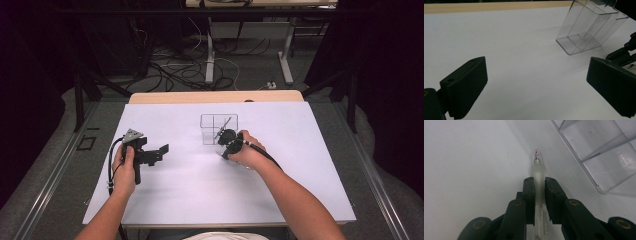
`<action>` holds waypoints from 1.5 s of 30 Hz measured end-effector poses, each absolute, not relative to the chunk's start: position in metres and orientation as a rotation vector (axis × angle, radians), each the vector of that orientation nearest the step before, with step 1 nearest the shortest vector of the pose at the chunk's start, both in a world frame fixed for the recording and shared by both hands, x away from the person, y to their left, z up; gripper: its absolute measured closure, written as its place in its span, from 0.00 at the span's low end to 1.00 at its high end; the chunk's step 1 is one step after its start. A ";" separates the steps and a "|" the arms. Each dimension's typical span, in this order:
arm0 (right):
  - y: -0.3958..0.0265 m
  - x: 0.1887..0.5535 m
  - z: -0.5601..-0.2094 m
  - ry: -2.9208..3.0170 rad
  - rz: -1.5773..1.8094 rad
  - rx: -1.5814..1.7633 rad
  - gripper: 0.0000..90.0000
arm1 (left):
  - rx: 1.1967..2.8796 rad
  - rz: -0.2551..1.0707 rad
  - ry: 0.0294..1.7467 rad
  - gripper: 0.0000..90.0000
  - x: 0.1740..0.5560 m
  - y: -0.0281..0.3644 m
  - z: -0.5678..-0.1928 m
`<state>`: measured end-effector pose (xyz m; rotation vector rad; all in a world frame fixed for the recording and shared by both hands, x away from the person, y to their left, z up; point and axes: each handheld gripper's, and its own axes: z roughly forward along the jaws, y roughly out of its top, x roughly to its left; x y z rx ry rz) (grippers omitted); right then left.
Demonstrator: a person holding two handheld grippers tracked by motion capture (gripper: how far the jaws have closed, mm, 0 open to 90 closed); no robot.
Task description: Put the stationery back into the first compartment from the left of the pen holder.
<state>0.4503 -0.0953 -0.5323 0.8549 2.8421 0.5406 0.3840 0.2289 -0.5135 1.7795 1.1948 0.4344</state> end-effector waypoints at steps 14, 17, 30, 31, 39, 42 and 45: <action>-0.094 0.449 -0.532 2.844 0.530 0.862 0.89 | 1.774 0.437 1.197 0.04 0.384 0.229 -0.513; -0.094 0.448 -0.532 2.841 0.525 0.864 0.89 | 1.774 0.437 1.198 0.04 0.384 0.229 -0.513; -0.095 0.448 -0.526 2.827 0.552 0.870 0.90 | 1.774 0.438 1.197 0.04 0.384 0.229 -0.513; -0.095 0.448 -0.524 2.825 0.565 0.856 0.90 | 1.774 0.438 1.197 0.04 0.384 0.229 -0.513; -0.094 0.443 -0.511 2.782 0.664 0.859 0.90 | 1.774 0.439 1.198 0.04 0.384 0.229 -0.513; -0.094 0.442 -0.506 2.770 0.706 0.846 0.90 | 1.774 0.440 1.198 0.04 0.384 0.229 -0.513; -0.093 0.440 -0.501 2.770 0.734 0.848 0.90 | 1.773 0.439 1.199 0.04 0.384 0.229 -0.513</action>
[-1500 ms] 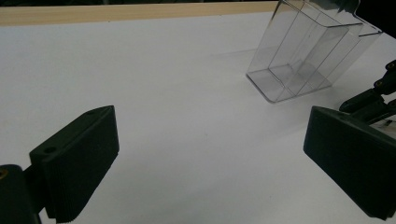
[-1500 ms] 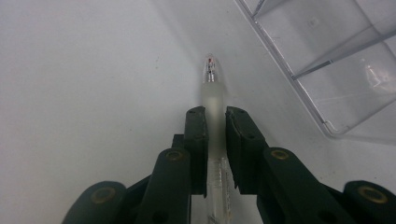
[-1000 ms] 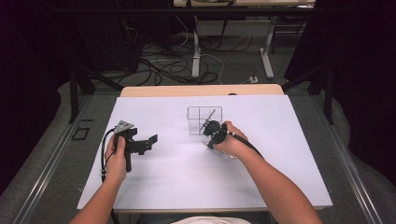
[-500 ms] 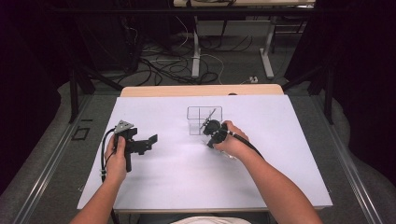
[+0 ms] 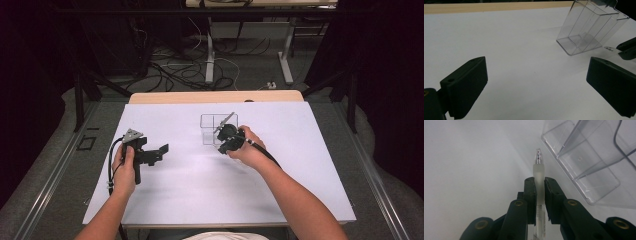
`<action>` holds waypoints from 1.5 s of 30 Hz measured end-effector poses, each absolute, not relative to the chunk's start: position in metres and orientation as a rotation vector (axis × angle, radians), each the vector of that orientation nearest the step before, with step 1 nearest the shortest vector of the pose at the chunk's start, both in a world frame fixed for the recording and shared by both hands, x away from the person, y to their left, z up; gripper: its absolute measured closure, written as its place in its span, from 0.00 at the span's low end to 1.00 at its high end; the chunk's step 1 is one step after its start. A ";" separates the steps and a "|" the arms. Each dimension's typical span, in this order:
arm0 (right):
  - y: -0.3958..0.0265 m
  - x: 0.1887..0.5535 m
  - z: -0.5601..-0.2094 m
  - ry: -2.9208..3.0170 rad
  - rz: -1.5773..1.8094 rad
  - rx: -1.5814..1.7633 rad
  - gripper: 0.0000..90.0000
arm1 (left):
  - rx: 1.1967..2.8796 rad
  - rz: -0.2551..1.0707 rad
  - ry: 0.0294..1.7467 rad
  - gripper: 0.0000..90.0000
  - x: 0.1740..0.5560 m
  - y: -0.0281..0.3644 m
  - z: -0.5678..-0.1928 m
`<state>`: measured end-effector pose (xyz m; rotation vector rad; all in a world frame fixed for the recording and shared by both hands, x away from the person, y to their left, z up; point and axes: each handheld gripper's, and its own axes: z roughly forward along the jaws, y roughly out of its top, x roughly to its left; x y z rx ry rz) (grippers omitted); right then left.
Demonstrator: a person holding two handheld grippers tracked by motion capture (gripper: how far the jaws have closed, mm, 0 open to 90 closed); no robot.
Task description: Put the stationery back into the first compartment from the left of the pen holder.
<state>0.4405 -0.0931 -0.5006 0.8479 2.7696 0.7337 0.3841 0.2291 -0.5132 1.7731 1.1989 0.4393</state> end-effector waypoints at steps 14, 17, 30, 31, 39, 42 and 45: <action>-0.090 0.438 -0.476 2.675 0.966 0.836 0.90 | 1.774 0.441 1.204 0.04 0.385 0.231 -0.513; -0.091 0.438 -0.472 2.642 1.017 0.841 0.90 | 1.766 0.444 1.209 0.04 0.385 0.231 -0.513; -0.094 0.440 -0.455 2.523 1.183 0.828 0.90 | 1.752 0.445 1.228 0.04 0.387 0.238 -0.512; -0.093 0.440 -0.454 2.512 1.192 0.832 0.90 | 1.752 0.446 1.230 0.04 0.387 0.238 -0.512; -0.088 0.442 -0.443 2.475 1.238 0.803 0.90 | 1.757 0.444 1.233 0.04 0.387 0.240 -0.511; -0.087 0.443 -0.439 2.448 1.263 0.803 0.90 | 1.756 0.444 1.233 0.04 0.387 0.240 -0.512; -0.086 0.446 -0.433 2.437 1.273 0.808 0.90 | 1.749 0.444 1.240 0.04 0.387 0.240 -0.511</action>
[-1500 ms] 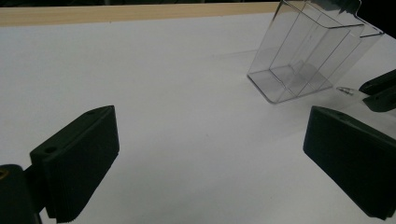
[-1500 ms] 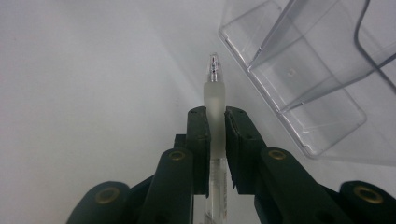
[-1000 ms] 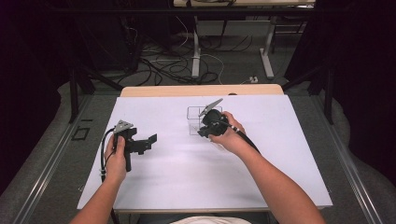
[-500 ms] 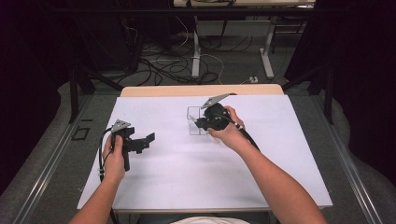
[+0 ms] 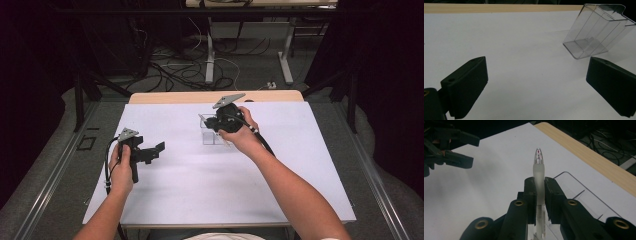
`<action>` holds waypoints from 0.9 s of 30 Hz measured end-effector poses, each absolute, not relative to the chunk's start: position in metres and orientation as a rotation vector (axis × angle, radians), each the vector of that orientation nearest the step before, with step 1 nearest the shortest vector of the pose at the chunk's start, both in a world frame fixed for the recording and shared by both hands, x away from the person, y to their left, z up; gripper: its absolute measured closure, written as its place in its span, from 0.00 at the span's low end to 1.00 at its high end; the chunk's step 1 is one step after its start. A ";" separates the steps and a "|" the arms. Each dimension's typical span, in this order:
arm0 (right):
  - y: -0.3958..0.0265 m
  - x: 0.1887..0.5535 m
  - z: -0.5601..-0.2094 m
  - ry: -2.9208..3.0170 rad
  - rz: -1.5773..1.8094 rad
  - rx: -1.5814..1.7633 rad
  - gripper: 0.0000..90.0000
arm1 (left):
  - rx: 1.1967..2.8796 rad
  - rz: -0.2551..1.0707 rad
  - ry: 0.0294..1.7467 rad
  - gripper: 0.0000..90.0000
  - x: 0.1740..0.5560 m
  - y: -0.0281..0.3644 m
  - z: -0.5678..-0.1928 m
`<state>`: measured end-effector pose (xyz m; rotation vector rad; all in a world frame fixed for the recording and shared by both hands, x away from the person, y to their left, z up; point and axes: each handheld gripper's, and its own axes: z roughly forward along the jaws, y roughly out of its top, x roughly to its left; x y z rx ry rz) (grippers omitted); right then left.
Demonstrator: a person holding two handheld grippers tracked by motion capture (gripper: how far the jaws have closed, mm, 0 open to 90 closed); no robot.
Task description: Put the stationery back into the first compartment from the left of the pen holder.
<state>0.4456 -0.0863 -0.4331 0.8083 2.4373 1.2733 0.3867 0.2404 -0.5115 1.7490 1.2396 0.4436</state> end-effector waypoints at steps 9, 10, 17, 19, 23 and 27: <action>-0.085 0.451 -0.420 2.377 1.319 0.808 0.90 | 1.746 0.454 1.240 0.04 0.387 0.242 -0.511; -0.084 0.452 -0.420 2.368 1.326 0.801 0.90 | 1.744 0.456 1.240 0.04 0.387 0.242 -0.511; -0.080 0.458 -0.411 2.305 1.369 0.810 0.90 | 1.738 0.460 1.236 0.04 0.383 0.243 -0.511; -0.078 0.460 -0.407 2.292 1.377 0.811 0.90 | 1.745 0.460 1.236 0.04 0.382 0.245 -0.510; -0.074 0.463 -0.401 2.277 1.390 0.816 0.90 | 1.731 0.463 1.237 0.04 0.382 0.247 -0.508; -0.069 0.467 -0.398 2.250 1.402 0.809 0.90 | 1.724 0.462 1.238 0.04 0.382 0.247 -0.508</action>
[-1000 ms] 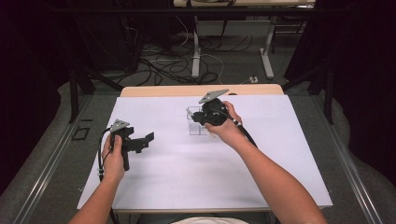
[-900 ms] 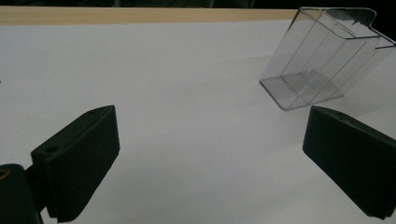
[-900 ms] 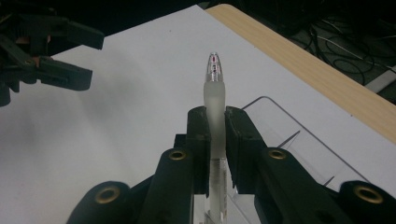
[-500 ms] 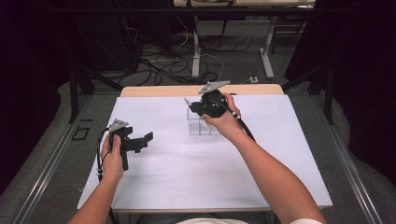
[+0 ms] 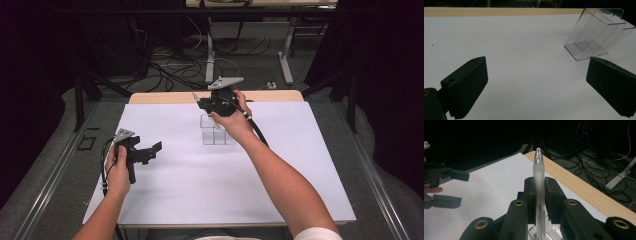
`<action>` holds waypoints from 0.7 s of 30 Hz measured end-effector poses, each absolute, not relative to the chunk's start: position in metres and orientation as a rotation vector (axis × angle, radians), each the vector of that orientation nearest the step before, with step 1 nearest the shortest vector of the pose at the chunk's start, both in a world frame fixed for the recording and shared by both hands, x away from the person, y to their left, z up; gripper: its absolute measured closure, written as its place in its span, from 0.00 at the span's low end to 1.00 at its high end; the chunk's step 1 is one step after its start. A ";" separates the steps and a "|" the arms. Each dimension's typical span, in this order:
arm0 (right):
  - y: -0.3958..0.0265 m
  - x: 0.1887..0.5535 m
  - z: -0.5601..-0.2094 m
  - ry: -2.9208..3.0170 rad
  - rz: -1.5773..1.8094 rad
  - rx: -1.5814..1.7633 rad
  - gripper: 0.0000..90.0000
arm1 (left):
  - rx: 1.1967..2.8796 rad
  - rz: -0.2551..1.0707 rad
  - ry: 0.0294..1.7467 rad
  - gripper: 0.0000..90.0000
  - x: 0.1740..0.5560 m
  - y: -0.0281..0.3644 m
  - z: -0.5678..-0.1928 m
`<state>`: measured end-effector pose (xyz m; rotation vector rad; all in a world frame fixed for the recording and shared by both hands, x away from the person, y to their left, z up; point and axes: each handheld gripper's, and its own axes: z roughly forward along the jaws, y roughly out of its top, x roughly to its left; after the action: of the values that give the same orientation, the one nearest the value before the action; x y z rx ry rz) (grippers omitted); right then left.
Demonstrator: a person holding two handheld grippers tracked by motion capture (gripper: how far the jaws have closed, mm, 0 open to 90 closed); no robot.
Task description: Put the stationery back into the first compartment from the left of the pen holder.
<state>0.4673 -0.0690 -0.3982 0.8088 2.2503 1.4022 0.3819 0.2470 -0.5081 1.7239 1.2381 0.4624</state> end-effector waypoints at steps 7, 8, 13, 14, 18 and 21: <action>-0.065 0.476 -0.395 2.193 1.437 0.834 0.90 | 1.726 0.457 1.241 0.04 0.383 0.247 -0.508; -0.065 0.478 -0.394 2.181 1.445 0.840 0.90 | 1.726 0.456 1.240 0.04 0.383 0.247 -0.508; -0.064 0.485 -0.395 2.131 1.463 0.866 0.90 | 1.718 0.462 1.243 0.04 0.383 0.248 -0.508; -0.065 0.486 -0.396 2.130 1.462 0.867 0.90 | 1.717 0.462 1.244 0.04 0.383 0.248 -0.508; -0.063 0.493 -0.398 2.083 1.474 0.889 0.90 | 1.706 0.459 1.249 0.04 0.382 0.250 -0.508; -0.061 0.497 -0.400 2.065 1.476 0.904 0.90 | 1.703 0.460 1.251 0.04 0.382 0.251 -0.508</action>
<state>0.4971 -0.0607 -0.3999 0.9044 2.0647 1.4763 0.3824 0.2507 -0.5082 1.7027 1.2510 0.4599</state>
